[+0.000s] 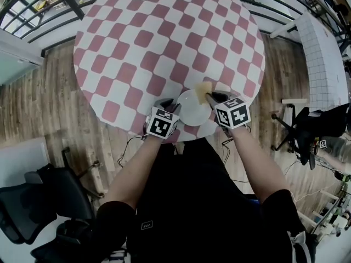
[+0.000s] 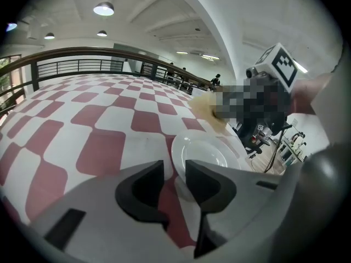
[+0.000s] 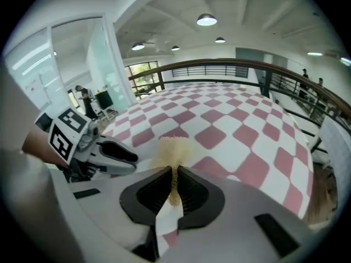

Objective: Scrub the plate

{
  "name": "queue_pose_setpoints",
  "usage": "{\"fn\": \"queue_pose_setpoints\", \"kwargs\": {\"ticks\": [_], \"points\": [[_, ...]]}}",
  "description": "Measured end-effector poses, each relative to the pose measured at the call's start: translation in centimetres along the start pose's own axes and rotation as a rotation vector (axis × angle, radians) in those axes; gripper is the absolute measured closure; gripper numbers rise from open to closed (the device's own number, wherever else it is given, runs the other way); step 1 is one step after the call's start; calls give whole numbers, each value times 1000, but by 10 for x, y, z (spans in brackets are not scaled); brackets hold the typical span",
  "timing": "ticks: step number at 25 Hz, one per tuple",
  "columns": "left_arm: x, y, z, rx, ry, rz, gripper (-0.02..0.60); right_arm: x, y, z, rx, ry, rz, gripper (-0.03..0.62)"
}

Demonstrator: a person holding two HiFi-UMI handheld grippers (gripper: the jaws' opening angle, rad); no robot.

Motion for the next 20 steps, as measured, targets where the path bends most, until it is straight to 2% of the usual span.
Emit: {"fn": "queue_pose_setpoints", "kwargs": {"ticks": [3, 6, 12, 16, 20], "points": [[0, 0, -3, 5, -8, -2, 456, 2, -22, 43, -114, 47, 64, 556], [0, 0, -4, 7, -12, -2, 456, 10, -43, 67, -149, 82, 143, 556], [-1, 0, -5, -1, -18, 12, 456, 4, -71, 61, -85, 108, 210, 556], [0, 0, -5, -11, -20, 11, 456, 0, -73, 53, -54, 121, 205, 556], [0, -1, -4, -5, -26, 5, 456, 3, -70, 31, -20, 77, 194, 556]]}}
Point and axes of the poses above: the fingertips, and each gripper's own axes: y backward along the fingers, z to its left, x out of its underside, the point moved 3 cm from there along y, backward along the fingers, and after that the axes turned 11 degrees about z, right-handed, at the moved point
